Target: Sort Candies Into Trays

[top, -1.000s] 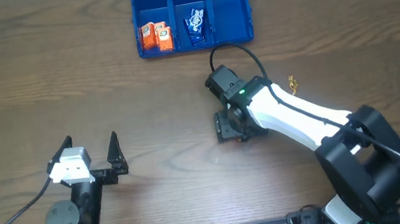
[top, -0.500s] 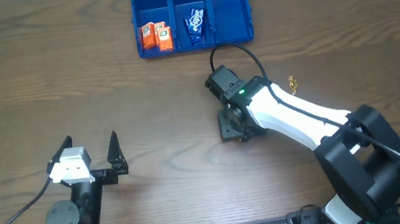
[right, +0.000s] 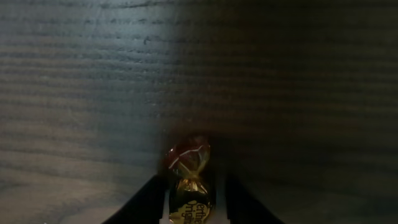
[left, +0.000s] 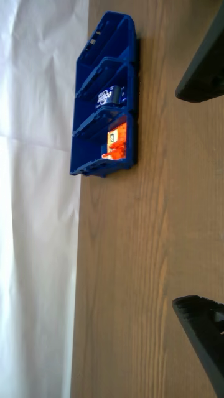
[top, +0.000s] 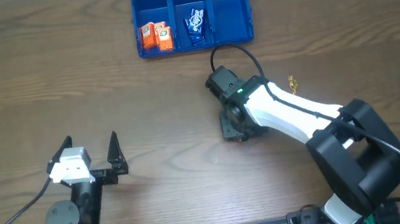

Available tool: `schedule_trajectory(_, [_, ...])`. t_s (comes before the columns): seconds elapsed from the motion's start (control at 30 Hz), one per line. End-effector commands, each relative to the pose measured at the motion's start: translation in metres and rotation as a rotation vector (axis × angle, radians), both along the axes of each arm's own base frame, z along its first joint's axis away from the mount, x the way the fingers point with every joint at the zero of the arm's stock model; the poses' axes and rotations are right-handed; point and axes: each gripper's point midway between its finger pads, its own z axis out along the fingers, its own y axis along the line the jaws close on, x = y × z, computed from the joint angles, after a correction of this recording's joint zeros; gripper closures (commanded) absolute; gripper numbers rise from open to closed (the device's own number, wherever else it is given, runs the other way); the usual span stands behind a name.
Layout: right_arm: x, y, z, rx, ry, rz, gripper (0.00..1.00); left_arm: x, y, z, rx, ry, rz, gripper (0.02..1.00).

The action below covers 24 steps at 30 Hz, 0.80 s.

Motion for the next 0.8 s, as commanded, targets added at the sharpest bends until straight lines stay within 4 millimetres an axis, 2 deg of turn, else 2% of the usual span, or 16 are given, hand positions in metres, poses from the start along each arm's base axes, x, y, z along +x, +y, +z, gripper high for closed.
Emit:
schedule_trajectory(0.03, [0.0,-0.005,-0.003,-0.02,0.0,-0.01,0.739,-0.001,-0.002,-0.016,0.003,0.045,-0.016,0.02])
schedule_trajectory(0.17, [0.002,-0.004,-0.003,-0.015,-0.006,-0.011,0.844,-0.001,-0.002,-0.016,0.003,0.045,-0.016,0.02])
schedule_trajectory(0.27, [0.004,-0.003,-0.001,-0.008,-0.018,-0.011,0.86,-0.001,-0.002,-0.016,0.003,0.045,-0.016,0.02])
schedule_trajectory(0.37, [0.018,-0.001,0.017,-0.001,-0.076,-0.016,0.877,-0.001,-0.002,-0.016,0.003,0.045,-0.016,0.02])
schedule_trajectory(0.43, [0.034,-0.002,0.043,-0.001,-0.134,-0.011,0.897,-0.001,-0.002,-0.016,0.003,0.045,-0.016,0.02])
schedule_trajectory(0.6, [0.1,-0.018,0.144,-0.035,-0.31,-0.007,0.899,-0.001,-0.002,-0.016,0.003,0.045,-0.016,0.02])
schedule_trajectory(0.67, [0.146,-0.025,0.194,-0.027,-0.429,-0.011,0.901,-0.001,-0.002,-0.016,0.003,0.045,-0.016,0.023])
schedule_trajectory(0.77, [0.185,-0.036,0.22,-0.056,-0.522,-0.058,0.906,-0.001,-0.002,-0.016,0.003,0.045,-0.016,0.02])
schedule_trajectory(0.8, [0.197,-0.038,0.223,-0.066,-0.542,-0.058,0.917,-0.001,-0.002,-0.016,0.003,0.045,-0.016,0.023])
